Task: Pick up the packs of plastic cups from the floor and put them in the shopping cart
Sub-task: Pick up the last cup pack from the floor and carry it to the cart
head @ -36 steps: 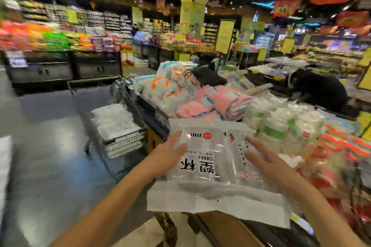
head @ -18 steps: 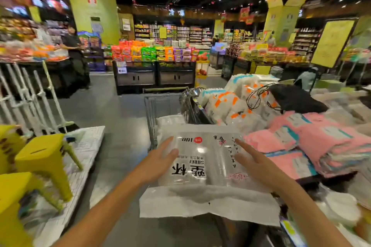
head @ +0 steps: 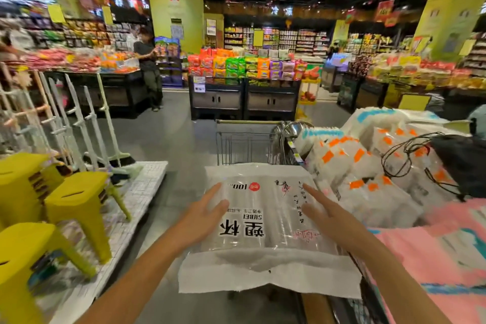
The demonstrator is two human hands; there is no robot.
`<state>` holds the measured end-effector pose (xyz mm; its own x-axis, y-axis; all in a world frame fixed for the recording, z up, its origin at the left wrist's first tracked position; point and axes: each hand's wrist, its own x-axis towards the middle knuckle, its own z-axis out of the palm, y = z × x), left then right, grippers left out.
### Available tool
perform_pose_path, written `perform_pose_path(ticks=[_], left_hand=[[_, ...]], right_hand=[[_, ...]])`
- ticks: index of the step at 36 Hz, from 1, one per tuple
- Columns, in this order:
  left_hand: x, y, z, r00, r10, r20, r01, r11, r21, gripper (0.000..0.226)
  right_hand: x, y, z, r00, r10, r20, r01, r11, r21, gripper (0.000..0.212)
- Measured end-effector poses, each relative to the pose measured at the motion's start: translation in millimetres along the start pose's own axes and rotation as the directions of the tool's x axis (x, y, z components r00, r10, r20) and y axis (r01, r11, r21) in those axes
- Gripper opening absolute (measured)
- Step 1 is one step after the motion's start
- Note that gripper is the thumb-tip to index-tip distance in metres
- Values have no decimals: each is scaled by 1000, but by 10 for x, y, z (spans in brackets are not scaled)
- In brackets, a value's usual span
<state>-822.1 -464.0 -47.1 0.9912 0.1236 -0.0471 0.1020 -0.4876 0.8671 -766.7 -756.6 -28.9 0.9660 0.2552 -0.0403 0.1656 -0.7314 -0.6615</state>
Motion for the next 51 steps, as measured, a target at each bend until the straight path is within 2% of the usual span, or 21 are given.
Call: perform_pose_path(ticks=[11, 16, 25, 29, 33, 36, 43, 51], left_hand=[[1631, -220, -467, 1000, 7, -9, -6, 999, 54, 55], [2262, -312, -517, 1000, 8, 18, -8, 999, 34, 56], [3278, -460, -298, 997, -22, 69, 21, 1000, 4, 58], [3721, -550, -101, 999, -37, 31, 36, 999, 29, 57], [4122, -697, 123, 994, -106, 18, 107, 992, -63, 56], [4375, -900, 309, 991, -136, 0, 136, 990, -49, 54], [4772, -1639, 747, 979, -192, 67, 196, 979, -59, 59], [5077, -2390, 1198, 944, -289, 161, 290, 957, 14, 61]], right_hand=[[1736, -196, 221, 999, -52, -5, 51, 999, -16, 54], [2303, -181, 276, 1000, -8, 1, 8, 1000, -1, 53], [3421, 243, 312, 999, 15, 49, -16, 1000, 22, 54], [3919, 533, 345, 997, 2, 79, -7, 998, 62, 55], [4431, 945, 473, 995, -63, 79, 57, 995, 87, 56], [4740, 1235, 648, 994, -69, 84, 60, 992, 112, 57], [5073, 1835, 1259, 985, 29, 171, -57, 986, 159, 58], [5121, 2223, 1900, 950, 199, 240, -227, 969, 94, 59]])
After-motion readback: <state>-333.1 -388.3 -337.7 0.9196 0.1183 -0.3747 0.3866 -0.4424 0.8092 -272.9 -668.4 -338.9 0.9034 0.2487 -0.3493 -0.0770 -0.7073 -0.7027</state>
